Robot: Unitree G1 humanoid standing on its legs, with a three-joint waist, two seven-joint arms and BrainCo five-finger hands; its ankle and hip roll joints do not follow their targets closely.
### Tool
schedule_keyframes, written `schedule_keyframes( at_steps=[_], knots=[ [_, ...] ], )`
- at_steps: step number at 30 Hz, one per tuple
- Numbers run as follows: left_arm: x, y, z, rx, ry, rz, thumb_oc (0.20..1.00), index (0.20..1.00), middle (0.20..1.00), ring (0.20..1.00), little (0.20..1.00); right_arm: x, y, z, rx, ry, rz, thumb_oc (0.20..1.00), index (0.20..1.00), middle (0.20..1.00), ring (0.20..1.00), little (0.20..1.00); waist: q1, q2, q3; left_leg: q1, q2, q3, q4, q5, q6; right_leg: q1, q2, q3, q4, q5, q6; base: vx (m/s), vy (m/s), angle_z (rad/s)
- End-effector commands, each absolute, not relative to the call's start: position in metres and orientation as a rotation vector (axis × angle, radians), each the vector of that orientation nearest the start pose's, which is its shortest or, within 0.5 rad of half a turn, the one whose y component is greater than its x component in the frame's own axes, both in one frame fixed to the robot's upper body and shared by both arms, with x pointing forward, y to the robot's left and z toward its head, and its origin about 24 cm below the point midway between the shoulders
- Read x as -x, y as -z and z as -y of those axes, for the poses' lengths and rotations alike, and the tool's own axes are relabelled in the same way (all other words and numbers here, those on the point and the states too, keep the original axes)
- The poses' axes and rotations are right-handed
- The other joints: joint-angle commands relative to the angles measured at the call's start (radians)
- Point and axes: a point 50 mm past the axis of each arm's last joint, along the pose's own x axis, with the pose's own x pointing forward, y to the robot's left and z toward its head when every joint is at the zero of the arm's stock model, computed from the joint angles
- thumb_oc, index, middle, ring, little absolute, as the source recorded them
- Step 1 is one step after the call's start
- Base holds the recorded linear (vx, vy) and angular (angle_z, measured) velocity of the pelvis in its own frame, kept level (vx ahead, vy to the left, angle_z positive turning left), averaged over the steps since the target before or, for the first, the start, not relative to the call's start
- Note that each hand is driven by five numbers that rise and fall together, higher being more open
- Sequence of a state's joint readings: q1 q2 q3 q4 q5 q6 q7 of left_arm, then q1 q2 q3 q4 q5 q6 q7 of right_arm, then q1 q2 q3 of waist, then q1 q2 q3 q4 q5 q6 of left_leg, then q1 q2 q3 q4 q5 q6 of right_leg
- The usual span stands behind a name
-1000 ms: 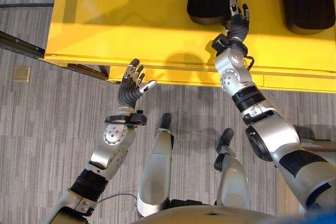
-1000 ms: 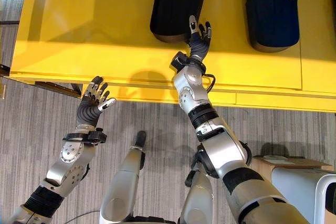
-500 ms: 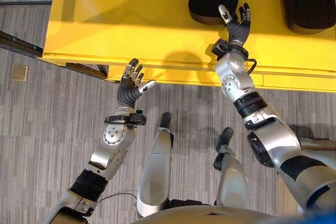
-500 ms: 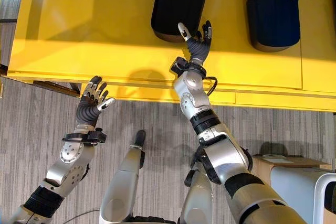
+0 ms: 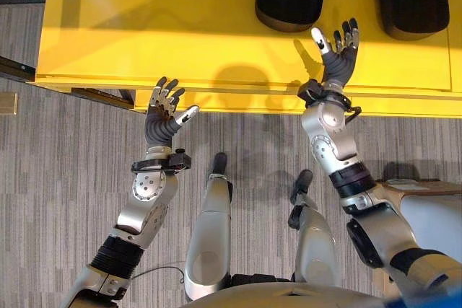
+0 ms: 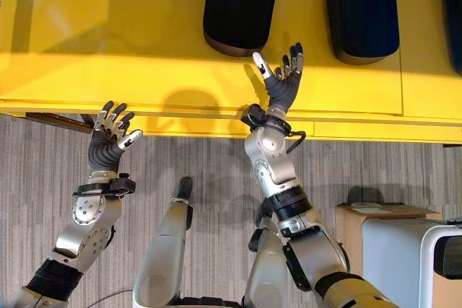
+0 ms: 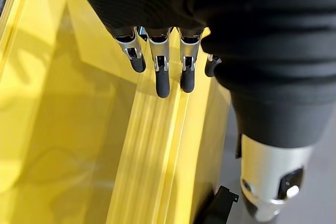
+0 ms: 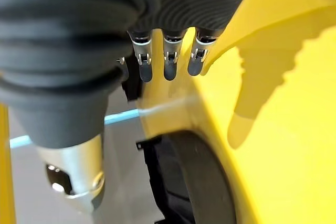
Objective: Move parts from the plastic box to the shelf.
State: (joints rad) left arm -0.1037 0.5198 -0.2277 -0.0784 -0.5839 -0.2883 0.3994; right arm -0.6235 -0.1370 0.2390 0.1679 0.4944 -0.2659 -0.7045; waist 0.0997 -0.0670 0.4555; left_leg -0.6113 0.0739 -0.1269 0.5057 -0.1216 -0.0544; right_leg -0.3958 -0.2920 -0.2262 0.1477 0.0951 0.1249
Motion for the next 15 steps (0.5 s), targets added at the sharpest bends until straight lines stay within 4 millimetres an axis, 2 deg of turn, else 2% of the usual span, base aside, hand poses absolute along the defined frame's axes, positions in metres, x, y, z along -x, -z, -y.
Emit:
schedule_keyframes(
  at_steps=[1, 9, 11, 12, 15],
  knots=[
    [-0.259, -0.129, -0.187, 0.145, -0.071, 0.407, 1.000, 1.000, 1.000, 1.000, 1.000, -0.319, -0.220, 0.123, -0.472, 0.253, 0.665, 1.000, 1.000, 1.000, 1.000, 1.000, 0.004, 0.012, 0.003, 0.026, 0.057, 0.058, -0.094, 0.063, -0.004, 0.110, -0.037, 0.013, 0.131, -0.097, 0.027, -0.01, -0.007, -0.03],
    [-0.255, -0.135, -0.191, 0.121, -0.094, 0.446, 1.000, 1.000, 1.000, 1.000, 1.000, -0.288, -0.220, 0.128, -0.489, 0.194, 0.763, 1.000, 1.000, 1.000, 1.000, 1.000, -0.020, 0.000, -0.008, 0.034, 0.066, 0.065, -0.093, 0.062, -0.006, 0.107, -0.035, 0.021, 0.135, -0.098, 0.030, 0.00, -0.008, -0.03],
    [-0.255, -0.143, -0.194, 0.113, -0.107, 0.484, 1.000, 1.000, 1.000, 1.000, 1.000, -0.281, -0.214, 0.128, -0.484, 0.164, 0.762, 1.000, 1.000, 1.000, 1.000, 1.000, -0.028, -0.006, -0.014, 0.037, 0.068, 0.068, -0.095, 0.063, -0.007, 0.107, -0.034, 0.023, 0.133, -0.097, 0.030, 0.00, 0.000, 0.00],
    [-0.253, -0.153, -0.199, 0.088, -0.141, 0.546, 1.000, 1.000, 1.000, 1.000, 1.000, -0.274, -0.208, 0.131, -0.476, 0.143, 0.758, 1.000, 1.000, 1.000, 1.000, 1.000, -0.038, -0.012, -0.020, 0.040, 0.072, 0.069, -0.098, 0.063, -0.009, 0.106, -0.033, 0.024, 0.133, -0.098, 0.031, 0.00, 0.000, 0.00],
    [-0.251, -0.169, -0.204, 0.091, -0.180, 0.633, 1.000, 1.000, 1.000, 1.000, 1.000, -0.266, -0.199, 0.136, -0.471, 0.113, 0.744, 1.000, 1.000, 1.000, 1.000, 1.000, -0.052, -0.020, -0.026, 0.041, 0.076, 0.072, -0.099, 0.065, -0.012, 0.105, -0.031, 0.028, 0.131, -0.096, 0.031, 0.00, 0.000, 0.00]
  ],
)
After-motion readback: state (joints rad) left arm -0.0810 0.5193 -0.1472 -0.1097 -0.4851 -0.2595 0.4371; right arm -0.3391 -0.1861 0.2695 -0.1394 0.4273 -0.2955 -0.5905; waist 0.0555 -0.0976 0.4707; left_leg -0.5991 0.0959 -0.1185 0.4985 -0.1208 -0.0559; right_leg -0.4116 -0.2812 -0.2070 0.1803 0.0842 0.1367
